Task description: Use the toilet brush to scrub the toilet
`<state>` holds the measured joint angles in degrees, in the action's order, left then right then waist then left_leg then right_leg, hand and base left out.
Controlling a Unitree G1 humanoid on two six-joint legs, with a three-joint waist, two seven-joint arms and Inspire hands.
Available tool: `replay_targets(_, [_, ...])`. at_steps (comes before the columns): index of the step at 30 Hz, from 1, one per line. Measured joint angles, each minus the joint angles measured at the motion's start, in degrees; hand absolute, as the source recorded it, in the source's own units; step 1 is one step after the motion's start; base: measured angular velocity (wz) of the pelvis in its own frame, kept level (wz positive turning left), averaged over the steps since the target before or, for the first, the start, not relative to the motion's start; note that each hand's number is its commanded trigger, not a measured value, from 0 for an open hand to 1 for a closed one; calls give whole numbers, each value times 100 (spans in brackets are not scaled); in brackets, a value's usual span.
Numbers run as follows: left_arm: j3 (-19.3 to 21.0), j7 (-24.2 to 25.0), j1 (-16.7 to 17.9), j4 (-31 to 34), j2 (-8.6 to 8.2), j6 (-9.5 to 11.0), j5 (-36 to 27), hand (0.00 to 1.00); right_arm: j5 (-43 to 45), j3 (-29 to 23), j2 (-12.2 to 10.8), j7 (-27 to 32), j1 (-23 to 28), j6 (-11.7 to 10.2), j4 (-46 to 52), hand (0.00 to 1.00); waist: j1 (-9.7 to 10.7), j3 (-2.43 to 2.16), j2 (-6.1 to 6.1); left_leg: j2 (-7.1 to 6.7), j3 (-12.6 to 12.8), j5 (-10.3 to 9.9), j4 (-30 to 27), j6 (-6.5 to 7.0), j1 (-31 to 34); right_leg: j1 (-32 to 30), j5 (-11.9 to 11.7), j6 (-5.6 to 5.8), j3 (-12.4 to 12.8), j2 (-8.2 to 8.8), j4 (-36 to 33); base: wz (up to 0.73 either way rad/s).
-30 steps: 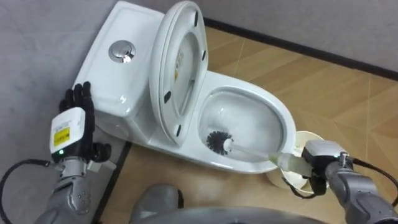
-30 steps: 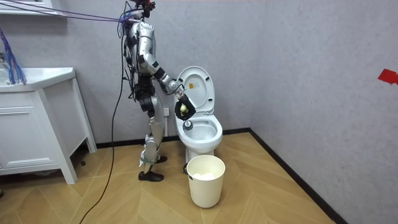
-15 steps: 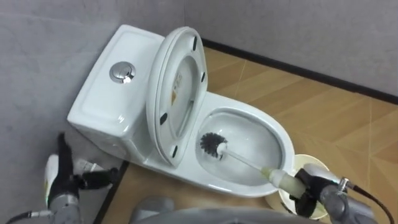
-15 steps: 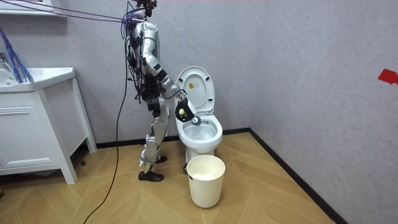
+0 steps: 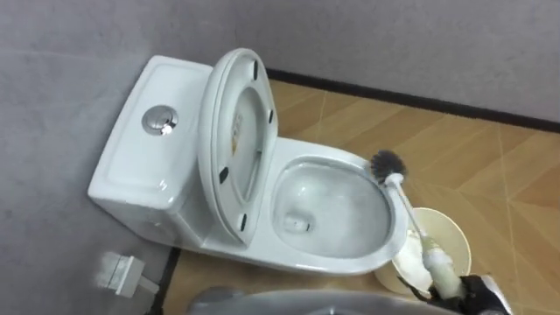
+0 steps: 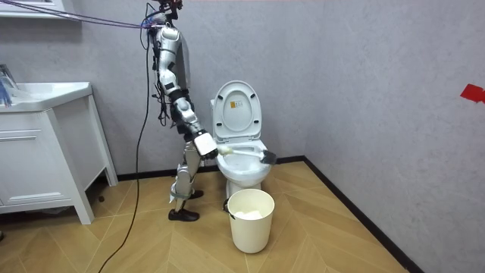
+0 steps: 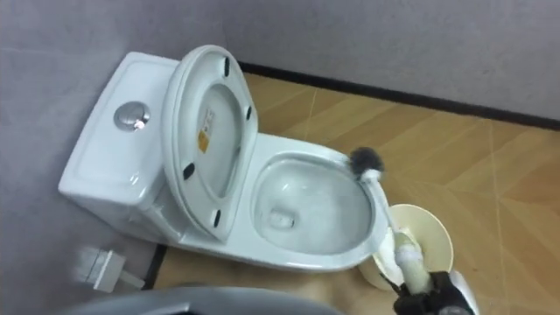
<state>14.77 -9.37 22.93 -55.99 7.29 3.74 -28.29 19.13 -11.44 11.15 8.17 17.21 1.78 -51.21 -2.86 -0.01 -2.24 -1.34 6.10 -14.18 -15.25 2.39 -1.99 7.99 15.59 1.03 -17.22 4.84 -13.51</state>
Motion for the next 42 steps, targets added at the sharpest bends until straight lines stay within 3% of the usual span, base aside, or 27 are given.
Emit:
replay_targets(4, [102, 40, -193, -77, -9, -111, 126, 0, -274, -172, -77, 426, 103, -5, -7, 100, 139, 4, 58, 32, 141, -3, 9, 2, -65, -17, -35, -3, 200, -69, 97, -23])
replay_targets(7, [102, 19, -316, -86, -7, -121, 332, 0, -423, -247, -167, 798, 101, -134, -5, 100, 210, 1, 100, 48, 258, -3, 111, 2, -143, -20, -42, -3, 307, -80, 110, -24])
replay_targets(13, [76, 4, -456, -88, -8, -153, 1265, 0, -748, -291, -240, 1124, 35, -254, -265, 100, 291, -15, 174, 62, 498, -1, 275, -2, -371, 4, -44, 0, 598, -105, 86, -22])
replay_targets(14, [76, 4, -498, -93, -8, -178, 1456, 0, -761, -291, -255, 1183, 44, -251, -326, 64, 298, -18, 184, 61, 511, -1, 298, -2, -388, 5, -47, 6, 612, -106, 86, -8])
replay_targets(15, [78, 3, -555, -141, -7, -201, 1709, 0, -753, -286, -260, 1222, 34, -253, -421, 0, 307, -22, 192, 59, 519, -1, 314, -2, -400, 8, -52, 9, 610, -107, 86, -6])
replay_targets(23, [36, -10, -699, -242, -9, -400, 2958, 0, -756, -208, -279, 1231, -15, -183, -848, 0, 427, -5, 243, 55, 597, -3, 461, -5, -581, 121, -53, 12, 742, -126, 93, -6])
replay_targets(27, [-262, 1, -725, -242, -4, -537, 3539, 0, -731, 20, -284, 1158, -37, -127, -912, 0, 455, -1, 247, 60, 631, -3, 477, -5, -621, 126, -56, 14, 778, -133, 90, -6])
replay_targets(34, [-282, -9, -817, -244, -6, -665, 4167, 0, -304, 253, -278, 857, -36, 6, -910, 0, 442, -1, 217, 63, 634, -2, 468, -4, -620, 115, -63, 9, 788, -138, 91, -1])
replay_targets(42, [-618, -53, -808, -245, 12, -909, 4655, 0, 302, 782, -277, 504, -153, 208, -911, 0, 403, 1, 144, 65, 625, -4, 454, -5, -618, 100, -63, 9, 784, -142, 100, 0])
